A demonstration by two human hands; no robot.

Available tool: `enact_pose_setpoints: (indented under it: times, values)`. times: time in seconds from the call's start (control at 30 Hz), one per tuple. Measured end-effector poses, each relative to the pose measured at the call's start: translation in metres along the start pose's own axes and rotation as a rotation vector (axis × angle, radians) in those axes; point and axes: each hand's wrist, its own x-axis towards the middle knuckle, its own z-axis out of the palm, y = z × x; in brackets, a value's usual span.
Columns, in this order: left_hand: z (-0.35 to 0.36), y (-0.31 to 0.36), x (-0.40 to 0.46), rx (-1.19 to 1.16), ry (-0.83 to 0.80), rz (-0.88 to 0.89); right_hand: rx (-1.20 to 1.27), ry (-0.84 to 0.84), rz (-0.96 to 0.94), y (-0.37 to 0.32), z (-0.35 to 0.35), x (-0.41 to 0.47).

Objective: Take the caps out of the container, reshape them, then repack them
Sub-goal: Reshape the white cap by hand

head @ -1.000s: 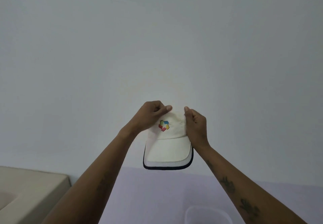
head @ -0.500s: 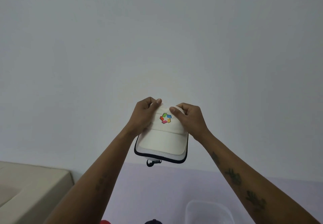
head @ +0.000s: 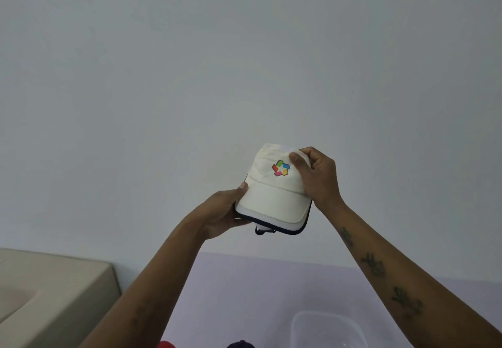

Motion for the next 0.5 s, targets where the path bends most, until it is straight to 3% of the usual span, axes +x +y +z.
enact_pose_setpoints:
  times: [0.13, 0.3, 0.5]
  values:
    - [0.005, -0.003, 0.0, -0.029, 0.081, -0.021, -0.108, -0.064, 0.013, 0.006, 0.005, -0.001]
    - [0.001, -0.002, 0.002, -0.127, 0.131, 0.07, -0.454, -0.441, -0.096, 0.005, 0.005, -0.012]
    - [-0.003, 0.001, 0.005, -0.35, 0.223, 0.141, -0.802, -0.657, -0.264, 0.004, 0.02, -0.036]
